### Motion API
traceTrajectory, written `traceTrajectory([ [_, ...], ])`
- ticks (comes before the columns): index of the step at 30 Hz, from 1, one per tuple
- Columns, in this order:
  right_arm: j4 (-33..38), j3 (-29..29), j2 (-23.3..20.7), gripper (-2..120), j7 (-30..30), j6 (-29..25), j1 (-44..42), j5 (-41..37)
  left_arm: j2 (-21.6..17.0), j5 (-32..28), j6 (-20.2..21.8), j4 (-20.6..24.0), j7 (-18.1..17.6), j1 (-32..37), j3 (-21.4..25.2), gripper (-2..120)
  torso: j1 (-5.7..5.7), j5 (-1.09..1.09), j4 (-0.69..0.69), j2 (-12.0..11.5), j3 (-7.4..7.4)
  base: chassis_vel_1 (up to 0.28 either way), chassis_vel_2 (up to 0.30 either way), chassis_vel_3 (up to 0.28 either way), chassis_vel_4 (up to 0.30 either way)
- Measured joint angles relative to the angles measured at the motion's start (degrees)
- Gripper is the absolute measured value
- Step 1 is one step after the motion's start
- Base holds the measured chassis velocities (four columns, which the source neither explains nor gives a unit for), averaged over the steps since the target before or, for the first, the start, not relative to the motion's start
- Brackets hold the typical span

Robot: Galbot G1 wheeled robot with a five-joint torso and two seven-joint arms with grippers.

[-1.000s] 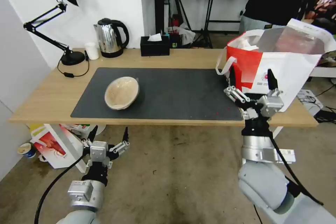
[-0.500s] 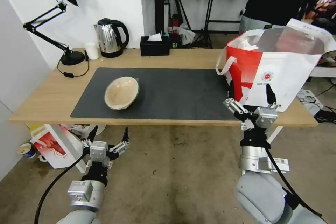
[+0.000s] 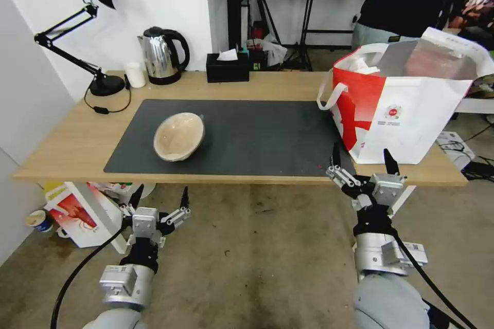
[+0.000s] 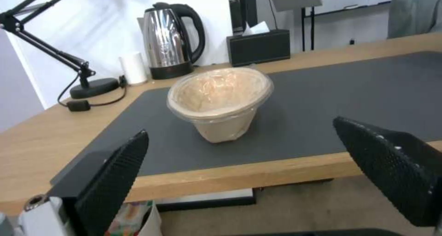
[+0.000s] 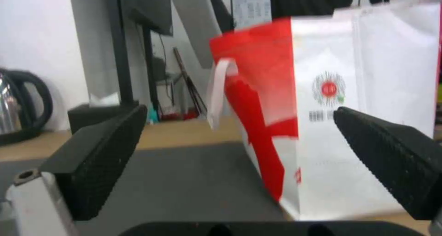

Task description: Pick up the trash from the table and place it into the takeout bag.

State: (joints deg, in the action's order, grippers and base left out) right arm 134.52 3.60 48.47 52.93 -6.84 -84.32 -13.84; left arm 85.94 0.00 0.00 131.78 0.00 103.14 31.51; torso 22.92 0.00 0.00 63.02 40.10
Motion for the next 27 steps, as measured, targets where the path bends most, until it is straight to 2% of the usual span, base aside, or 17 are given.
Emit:
traceTrajectory([
  [9,0.54,-0.89,-0.46,100,1.45,2.42,-2.63,-1.89,0.0,0.0,0.0,0.0,0.0,0.0,0.0,100,0.0,0.0,0.0,0.0,0.0,0.0,0.0,0.0,0.0],
  [27,1.46,-1.11,-1.12,100,1.61,3.71,-4.47,-2.0,0.0,0.0,0.0,0.0,0.0,0.0,0.0,100,0.0,0.0,0.0,0.0,0.0,0.0,0.0,0.0,0.0],
])
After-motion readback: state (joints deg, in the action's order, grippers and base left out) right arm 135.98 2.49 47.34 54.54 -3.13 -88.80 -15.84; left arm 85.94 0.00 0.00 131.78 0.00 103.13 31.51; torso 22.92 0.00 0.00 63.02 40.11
